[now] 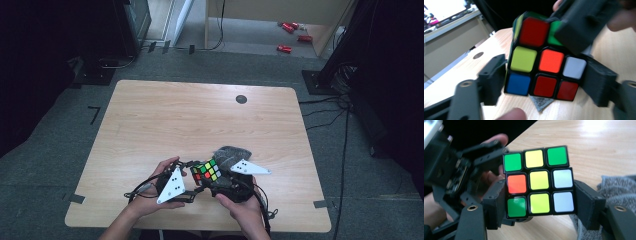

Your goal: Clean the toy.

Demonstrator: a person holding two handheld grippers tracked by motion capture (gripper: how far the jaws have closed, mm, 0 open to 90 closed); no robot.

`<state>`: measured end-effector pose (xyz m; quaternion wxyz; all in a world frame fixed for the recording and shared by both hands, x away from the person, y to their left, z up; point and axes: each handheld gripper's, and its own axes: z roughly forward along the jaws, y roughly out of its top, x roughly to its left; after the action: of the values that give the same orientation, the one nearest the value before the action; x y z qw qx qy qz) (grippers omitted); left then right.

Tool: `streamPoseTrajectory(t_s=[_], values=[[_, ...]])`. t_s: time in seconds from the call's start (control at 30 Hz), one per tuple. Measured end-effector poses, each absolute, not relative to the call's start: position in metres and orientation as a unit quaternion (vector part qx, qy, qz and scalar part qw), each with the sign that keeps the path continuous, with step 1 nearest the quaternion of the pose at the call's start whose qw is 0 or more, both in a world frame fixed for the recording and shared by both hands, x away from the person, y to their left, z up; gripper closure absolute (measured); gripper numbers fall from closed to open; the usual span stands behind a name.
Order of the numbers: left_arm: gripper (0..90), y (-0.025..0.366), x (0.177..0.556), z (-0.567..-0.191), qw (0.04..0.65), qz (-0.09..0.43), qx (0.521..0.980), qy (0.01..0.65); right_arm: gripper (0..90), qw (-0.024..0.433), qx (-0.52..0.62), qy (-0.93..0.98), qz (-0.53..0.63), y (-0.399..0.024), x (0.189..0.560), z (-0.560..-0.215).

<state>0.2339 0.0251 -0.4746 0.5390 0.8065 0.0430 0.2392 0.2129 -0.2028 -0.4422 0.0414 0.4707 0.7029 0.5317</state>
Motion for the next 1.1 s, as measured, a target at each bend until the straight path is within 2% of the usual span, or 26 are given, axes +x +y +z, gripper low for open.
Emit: streamPoseTrajectory(t_s=[0.1,0.2,0.3,0.47,0.6,0.8,1.03,1.1], values=[[32.9,0.025,0.234,-0.475,0.542,0.234,0.806,0.049,33.7,0.033,0.473,0.702,0.531,-0.204,0.214,-0.442],[33.1,0.028,0.237,-0.474,0.542,0.224,0.808,0.064,28.2,0.027,0.463,0.698,0.545,-0.208,0.215,-0.439],[33.2,0.032,0.243,-0.473,0.539,0.212,0.81,0.094,27.1,0.04,0.453,0.684,0.57,-0.217,0.215,-0.431],[33.4,0.04,0.251,-0.469,0.538,0.172,0.814,0.135,29.3,0.131,0.45,0.694,0.546,-0.229,0.216,-0.433],[33.5,0.046,0.254,-0.466,0.552,0.141,0.81,0.138,30.3,0.193,0.449,0.722,0.489,-0.231,0.223,-0.449],[34.0,0.051,0.257,-0.465,0.564,0.121,0.807,0.13,30.8,0.186,0.458,0.752,0.435,-0.234,0.237,-0.48],[34.0,0.057,0.264,-0.465,0.563,0.107,0.805,0.155,37.2,0.179,0.469,0.774,0.385,-0.23,0.244,-0.503],[34.0,0.059,0.266,-0.466,0.565,0.104,0.802,0.165,41.5,0.179,0.469,0.776,0.382,-0.23,0.244,-0.506]])
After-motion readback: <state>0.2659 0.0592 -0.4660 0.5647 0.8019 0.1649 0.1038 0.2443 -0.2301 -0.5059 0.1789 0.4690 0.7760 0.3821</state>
